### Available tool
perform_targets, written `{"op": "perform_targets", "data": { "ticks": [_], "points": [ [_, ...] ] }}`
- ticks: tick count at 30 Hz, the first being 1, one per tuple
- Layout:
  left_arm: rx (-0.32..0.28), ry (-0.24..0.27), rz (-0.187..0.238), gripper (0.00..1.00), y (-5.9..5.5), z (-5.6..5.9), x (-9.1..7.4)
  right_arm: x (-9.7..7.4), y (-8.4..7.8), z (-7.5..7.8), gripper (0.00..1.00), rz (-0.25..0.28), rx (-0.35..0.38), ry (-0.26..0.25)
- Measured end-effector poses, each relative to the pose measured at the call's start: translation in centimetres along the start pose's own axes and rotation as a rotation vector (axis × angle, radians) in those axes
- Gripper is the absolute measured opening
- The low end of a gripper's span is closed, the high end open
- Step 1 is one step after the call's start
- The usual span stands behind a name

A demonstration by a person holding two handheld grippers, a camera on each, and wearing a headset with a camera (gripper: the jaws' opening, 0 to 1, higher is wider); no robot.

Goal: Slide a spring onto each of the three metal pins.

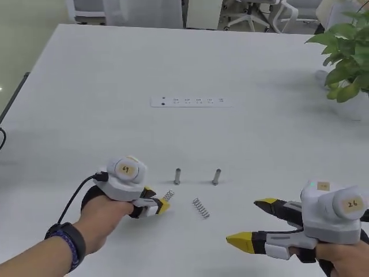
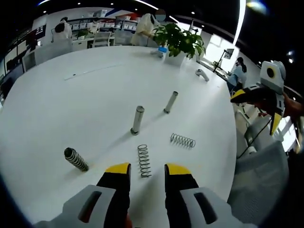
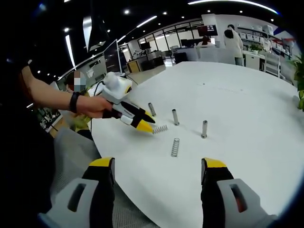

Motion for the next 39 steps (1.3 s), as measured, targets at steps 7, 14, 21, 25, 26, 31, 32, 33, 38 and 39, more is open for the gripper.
{"op": "perform_targets", "data": {
  "ticks": [7,14,21,25,26,31,32,33,38,39],
  "points": [
    [-0.008,0.017,-0.033,0.14,-0.2,-0.1,0.9,-0.1,-0.1,0.2,0.73,0.001,0.007,-0.003],
    [-0.013,0.031,-0.047,0.1,-0.4,-0.1,1.3,-0.1,-0.1,0.3,0.73,0.003,0.012,-0.001],
    [-0.004,0.052,-0.058,0.03,-0.3,-0.3,1.8,-0.1,-0.1,0.3,0.73,0.001,0.011,0.0],
    [0.027,0.07,-0.08,0.03,0.0,-0.1,1.9,-0.1,-0.2,0.3,0.73,-0.001,0.011,0.004],
    [0.038,0.073,-0.085,0.03,0.0,0.0,2.0,0.0,-0.2,0.3,0.73,-0.001,0.01,0.005],
    [0.04,0.076,-0.094,0.02,-0.1,-0.1,1.8,0.1,0.0,0.3,0.73,0.005,0.009,0.009],
    [0.04,0.078,-0.094,0.02,-0.1,-0.2,1.6,0.1,0.0,0.2,0.73,0.005,0.008,0.011],
    [0.04,0.079,-0.095,0.02,-0.2,-0.2,1.6,0.1,0.0,0.2,0.73,0.004,0.008,0.012],
    [0.036,0.082,-0.092,0.02,-0.4,-0.4,0.8,0.2,-0.3,0.1,0.73,0.001,0.017,0.017],
    [0.037,0.081,-0.09,0.02,-0.5,-0.3,0.6,0.2,-0.3,0.1,0.73,0.003,0.017,0.019]
  ]
}}
Point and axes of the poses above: the centre of the closed fingertips' face, and the gripper's own axes: x roughly forward along the fingers, z roughly to its right, y roughly out of its top, the point moved 10 cm from there along -x, roughly backward along the fingers, and after that the axes turned 14 degrees about -x, right-handed, at the moved point
